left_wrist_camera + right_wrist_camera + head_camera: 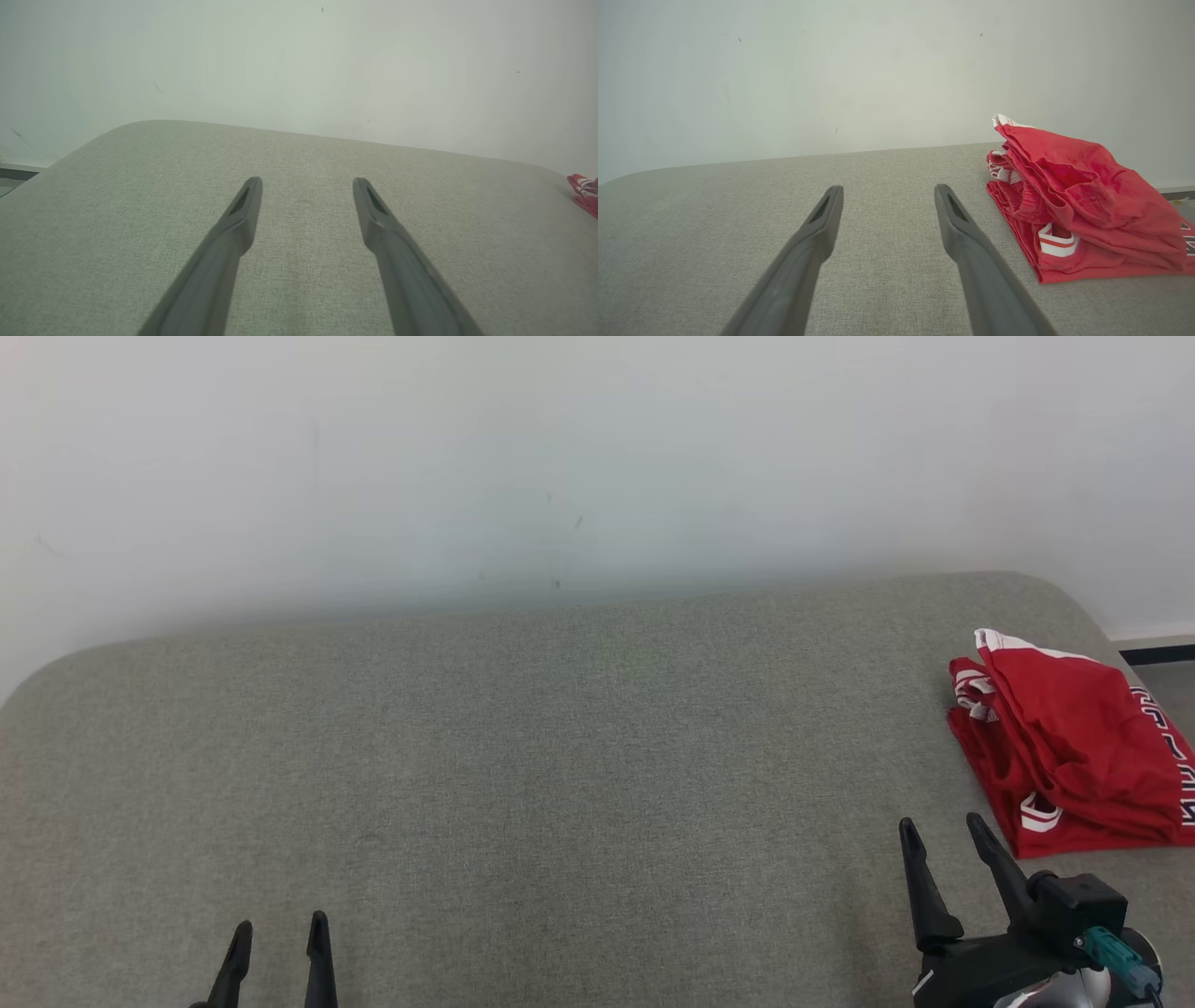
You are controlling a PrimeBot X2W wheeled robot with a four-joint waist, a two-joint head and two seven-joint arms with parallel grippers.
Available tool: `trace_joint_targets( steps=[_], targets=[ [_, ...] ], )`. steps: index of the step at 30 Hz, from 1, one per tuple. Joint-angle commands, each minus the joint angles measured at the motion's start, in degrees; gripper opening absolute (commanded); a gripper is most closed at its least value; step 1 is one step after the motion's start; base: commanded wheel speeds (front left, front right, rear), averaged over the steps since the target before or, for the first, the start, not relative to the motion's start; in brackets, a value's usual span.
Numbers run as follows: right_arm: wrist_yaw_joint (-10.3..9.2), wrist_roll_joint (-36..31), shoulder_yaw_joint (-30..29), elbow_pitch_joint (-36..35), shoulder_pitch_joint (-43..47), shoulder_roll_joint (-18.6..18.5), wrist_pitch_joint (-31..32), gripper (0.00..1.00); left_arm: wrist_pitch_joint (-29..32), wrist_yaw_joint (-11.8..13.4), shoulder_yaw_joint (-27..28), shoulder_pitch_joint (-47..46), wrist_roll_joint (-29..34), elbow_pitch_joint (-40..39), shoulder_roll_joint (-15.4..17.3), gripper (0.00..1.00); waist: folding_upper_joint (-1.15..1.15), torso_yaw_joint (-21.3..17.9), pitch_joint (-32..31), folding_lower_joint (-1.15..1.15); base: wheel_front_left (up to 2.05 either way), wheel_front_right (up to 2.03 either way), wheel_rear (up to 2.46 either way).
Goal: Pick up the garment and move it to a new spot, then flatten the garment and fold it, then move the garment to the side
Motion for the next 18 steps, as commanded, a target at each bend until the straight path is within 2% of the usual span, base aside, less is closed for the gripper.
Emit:
trace_joint_targets(
  steps=[1, 6, 7, 14, 18],
  targets=[
    [-0.15, -0.1, 0.1, -0.1, -0.2, -0.2, 0.0, 1.0, 0.0, -0.2, 0.1, 0.6, -0.6, -0.3, 0.0, 1.0, 0.0, 0.0, 0.1, 0.0, 0.0, 0.0, 0.0],
    [-0.15, -0.3, 0.0, -0.3, -0.2, -0.1, 0.0, 1.0, 0.0, -0.3, 0.3, 0.8, -0.6, -0.5, 0.0, 1.0, 0.0, 0.0, 0.2, 0.0, 0.0, 0.0, 0.0],
    [0.0, -0.1, 0.0, 0.0, -0.1, 0.0, 0.0, 0.0, 0.0, -0.3, 0.1, 0.1, -0.2, -0.1, 0.0, 0.0, 0.0, 0.0, 0.2, 0.0, 0.0, 0.0, 0.0],
    [0.0, 0.5, 0.1, 2.8, 2.7, 0.9, 0.3, 0.0, 0.7, -0.5, 0.0, 1.0, -0.7, 3.2, -0.5, 0.0, 0.0, 0.0, 0.2, 0.0, 0.0, 0.0, 0.0],
    [0.0, 4.8, -0.7, 2.3, 2.5, 1.2, 1.6, 0.0, 2.1, -0.7, 0.5, 0.1, -5.2, 3.5, -0.4, 0.0, 0.0, 0.1, 0.3, 0.0, 0.0, 0.0, 0.0]
  ],
)
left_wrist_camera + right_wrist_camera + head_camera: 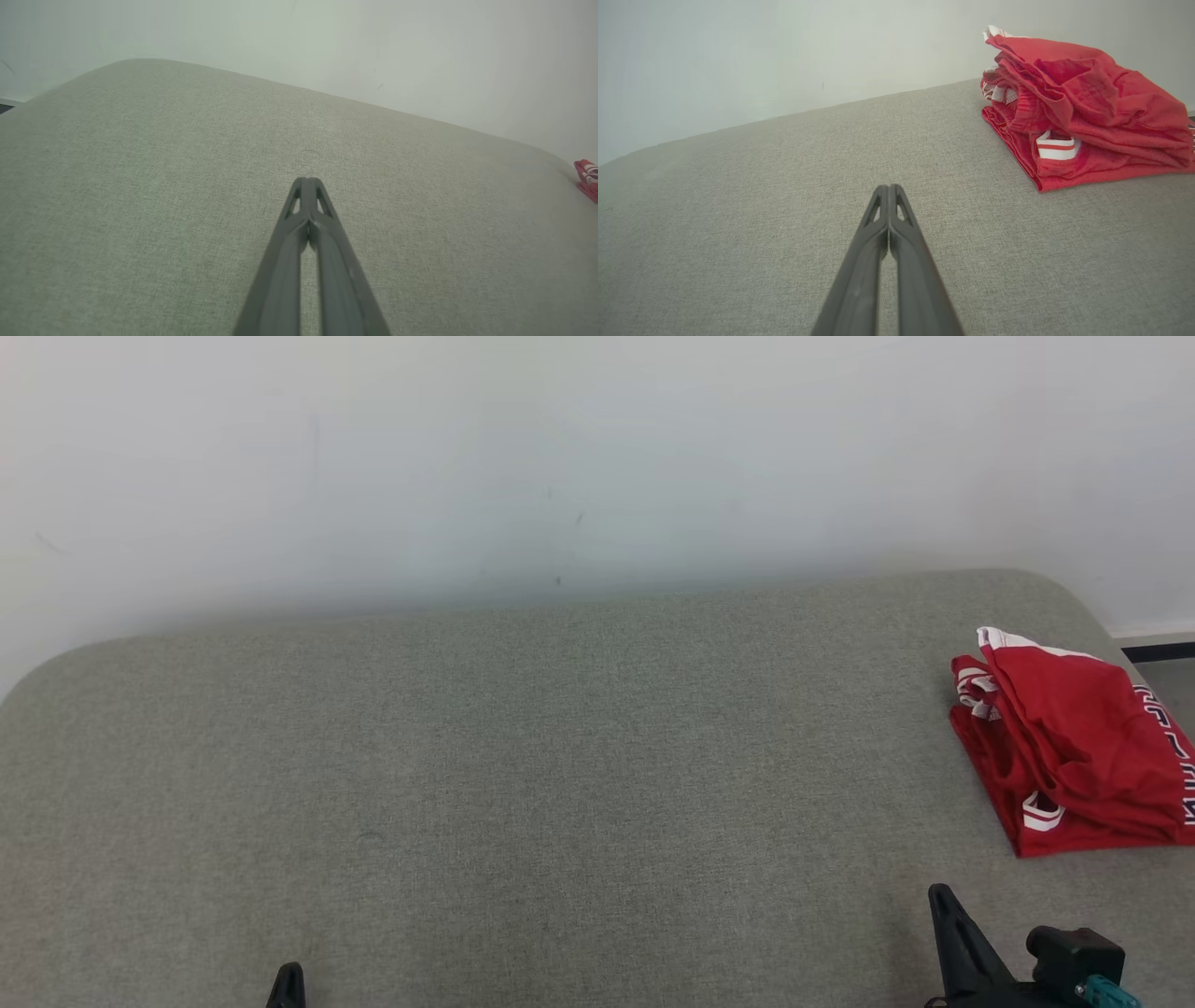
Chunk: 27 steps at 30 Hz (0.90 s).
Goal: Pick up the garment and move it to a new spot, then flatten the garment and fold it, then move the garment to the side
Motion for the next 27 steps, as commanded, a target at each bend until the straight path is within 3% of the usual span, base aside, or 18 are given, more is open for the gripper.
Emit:
trace_joint_targets(
  steps=[1, 27],
  targets=[
    [-0.01, 2.2, -0.6, -1.3, -1.4, 0.0, 0.4, 0.0, 0.4, -0.2, 0.4, -1.5, -2.4, -0.7, 0.2, 0.0, 0.0, 0.0, 0.0, 0.0, 0.0, 0.0, 0.0],
    [-0.04, 26.6, -4.2, -5.4, -1.7, 2.0, 6.5, 0.0, 6.8, -1.3, 1.2, -5.1, -27.9, -0.8, 0.3, 0.0, 0.0, 0.6, 0.7, 0.0, 0.0, 0.0, 0.0]
  ],
)
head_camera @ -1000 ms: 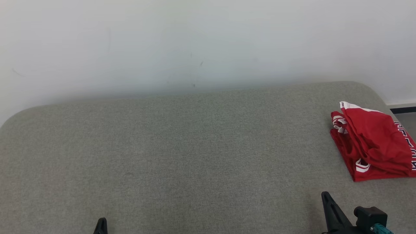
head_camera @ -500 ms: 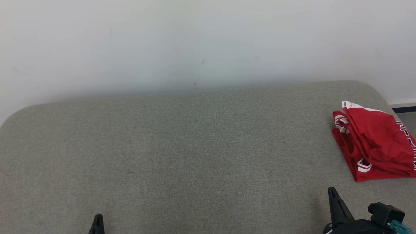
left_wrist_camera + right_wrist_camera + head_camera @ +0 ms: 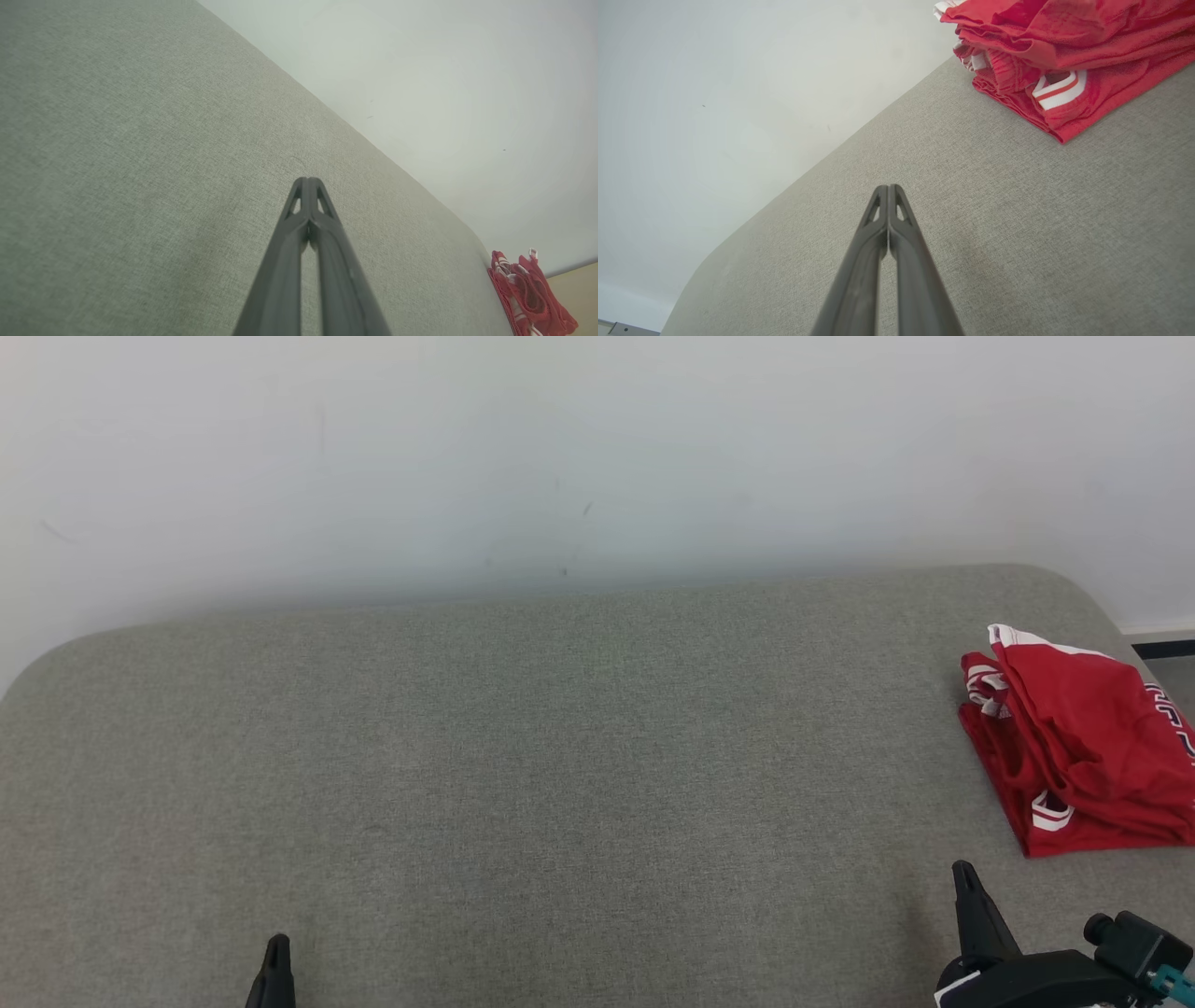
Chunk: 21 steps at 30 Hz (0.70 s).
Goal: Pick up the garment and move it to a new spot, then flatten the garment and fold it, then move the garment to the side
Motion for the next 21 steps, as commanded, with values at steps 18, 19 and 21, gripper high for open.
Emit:
trace_joint_targets(
  steps=[18, 19, 21],
  targets=[
    [-0.05, 13.2, -2.2, -2.9, -1.5, 1.0, 3.4, 0.0, 3.4, -0.8, 0.8, -3.6, -13.8, -0.6, 0.4, 0.0, 0.0, 0.4, 0.4, 0.0, 0.0, 0.0, 0.0],
    [-0.06, 13.8, -2.3, -3.0, -1.5, 1.1, 3.5, 0.0, 3.6, -0.9, 0.8, -3.7, -14.5, -0.6, 0.4, 0.0, 0.0, 0.4, 0.5, 0.0, 0.0, 0.0, 0.0],
    [-0.06, 15.1, -2.5, -3.2, -1.6, 1.2, 3.9, 0.0, 4.0, -0.9, 0.9, -3.9, -15.7, -0.6, 0.4, 0.0, 0.0, 0.4, 0.5, 0.0, 0.0, 0.0, 0.0]
  ],
)
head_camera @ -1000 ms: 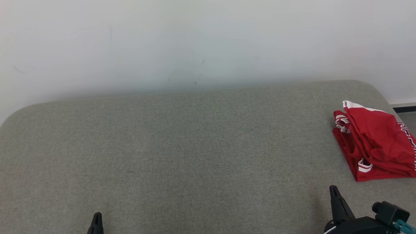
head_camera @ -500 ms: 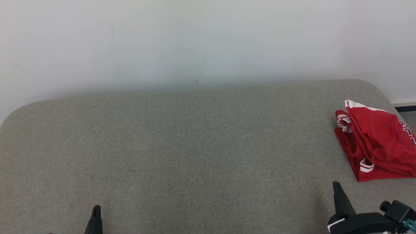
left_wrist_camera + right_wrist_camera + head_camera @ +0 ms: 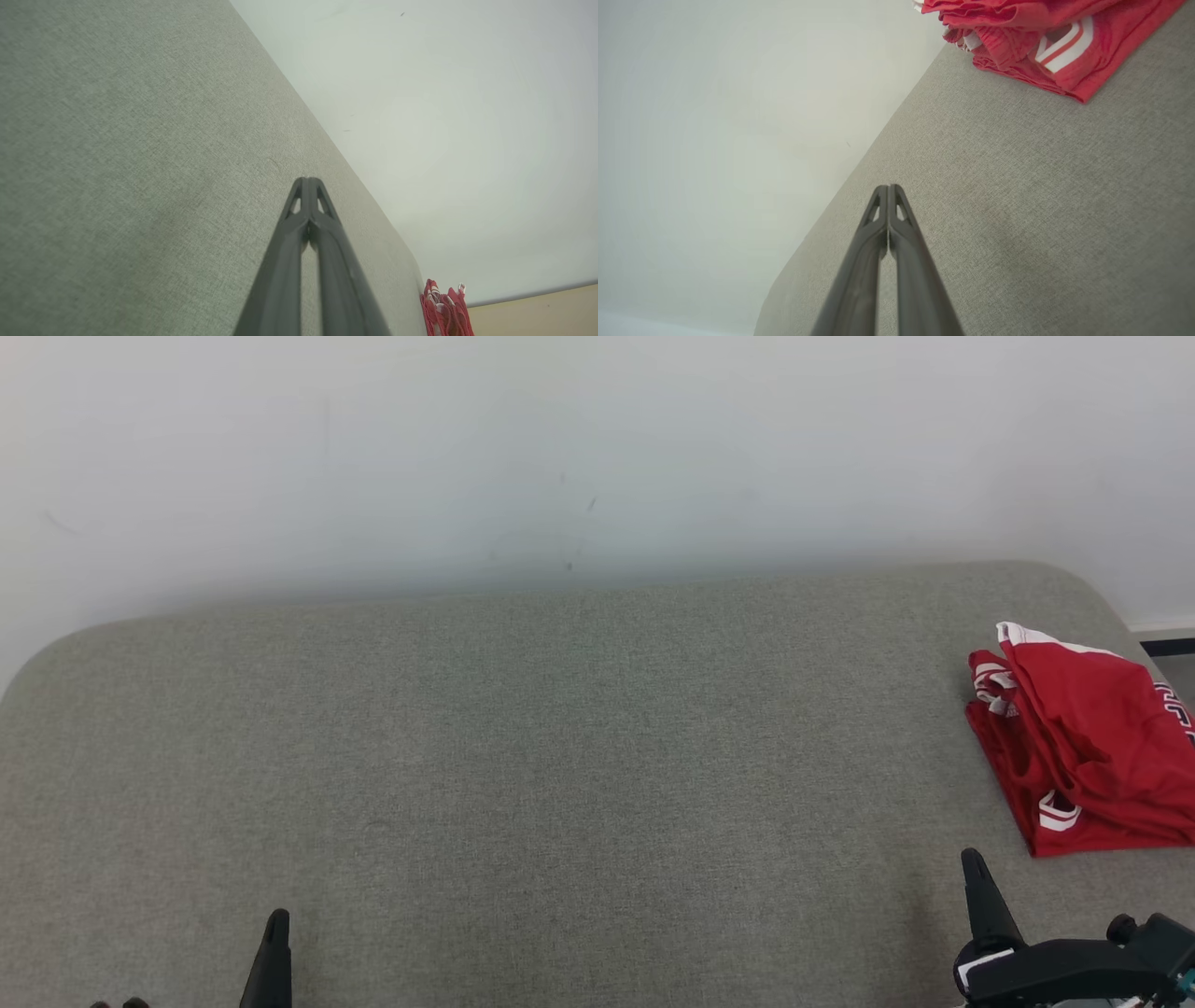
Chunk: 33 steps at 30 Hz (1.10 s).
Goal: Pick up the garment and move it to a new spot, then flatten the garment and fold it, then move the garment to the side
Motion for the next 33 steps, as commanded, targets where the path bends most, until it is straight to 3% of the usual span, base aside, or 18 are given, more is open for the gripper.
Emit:
trace_joint_targets(
  steps=[1, 33],
  targets=[
    [-0.06, 1.7, -0.5, -1.0, -1.3, 0.1, 0.4, 0.0, 0.4, -0.3, 0.3, -1.6, -1.7, -0.6, 0.3, 0.0, 0.0, 0.0, 0.0, 0.0, 0.0, 0.0, 0.0],
    [-0.09, 18.5, -3.0, -3.6, -1.5, 1.5, 4.8, 0.0, 5.0, -1.1, 1.1, -4.1, -19.4, -0.3, 0.5, 0.0, 0.0, 0.7, 0.8, 0.0, 0.0, 0.0, 0.0]
  ],
)
